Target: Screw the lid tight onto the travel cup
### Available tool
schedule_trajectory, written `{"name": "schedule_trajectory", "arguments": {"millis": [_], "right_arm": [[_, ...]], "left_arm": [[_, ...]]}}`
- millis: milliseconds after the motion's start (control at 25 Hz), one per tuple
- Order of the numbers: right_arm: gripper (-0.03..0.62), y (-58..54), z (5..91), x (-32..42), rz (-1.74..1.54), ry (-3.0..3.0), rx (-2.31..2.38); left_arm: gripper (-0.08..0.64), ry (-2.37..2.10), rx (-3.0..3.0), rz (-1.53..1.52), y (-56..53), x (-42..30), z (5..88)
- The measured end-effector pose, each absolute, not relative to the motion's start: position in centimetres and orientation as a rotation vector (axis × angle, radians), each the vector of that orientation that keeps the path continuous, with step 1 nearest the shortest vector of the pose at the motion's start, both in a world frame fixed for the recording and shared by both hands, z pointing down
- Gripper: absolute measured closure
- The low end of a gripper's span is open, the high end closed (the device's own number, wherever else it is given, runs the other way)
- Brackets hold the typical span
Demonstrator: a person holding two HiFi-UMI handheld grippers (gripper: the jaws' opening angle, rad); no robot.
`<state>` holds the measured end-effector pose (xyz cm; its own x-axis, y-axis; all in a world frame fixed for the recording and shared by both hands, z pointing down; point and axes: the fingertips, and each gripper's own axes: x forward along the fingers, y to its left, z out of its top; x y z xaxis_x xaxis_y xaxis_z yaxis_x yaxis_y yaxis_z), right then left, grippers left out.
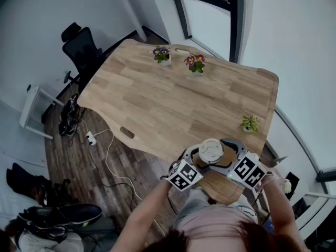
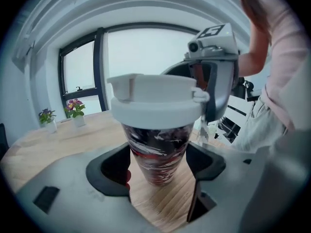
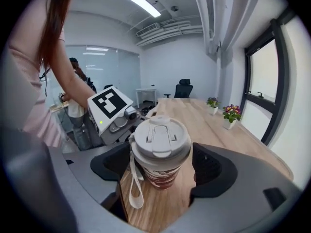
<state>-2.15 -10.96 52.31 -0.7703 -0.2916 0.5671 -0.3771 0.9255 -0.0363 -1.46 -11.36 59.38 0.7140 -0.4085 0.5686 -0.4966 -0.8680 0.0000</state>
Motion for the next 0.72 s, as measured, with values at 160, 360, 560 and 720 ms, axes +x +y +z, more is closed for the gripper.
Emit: {"name": "schedule_trajectory", "arguments": {"millis": [160, 360, 560, 720], "right_arm": [[0.227, -11.3, 52.4, -2.4, 0.196, -2.516, 0.433], [0.227, -12.0, 52.3, -2.2, 0.192, -2.545, 0.621], [0.227, -12.4, 52.1, -2.1, 0.277, -2.581, 0.746], [0.227, -12.0, 52.1, -1.7, 0.256, -2.572, 0.546]], "left_arm": [[0.206, -0.727, 2.762, 0.896, -11.5, -1.4, 59.6], [0.206, -0.858, 2.731, 0.839, -12.2, -1.2, 59.6], [0.206, -0.887, 2.715, 0.822, -12.7, -1.1, 59.6], [0.206, -0.756, 2.742, 0.884, -12.4, -1.0, 59.8]]}}
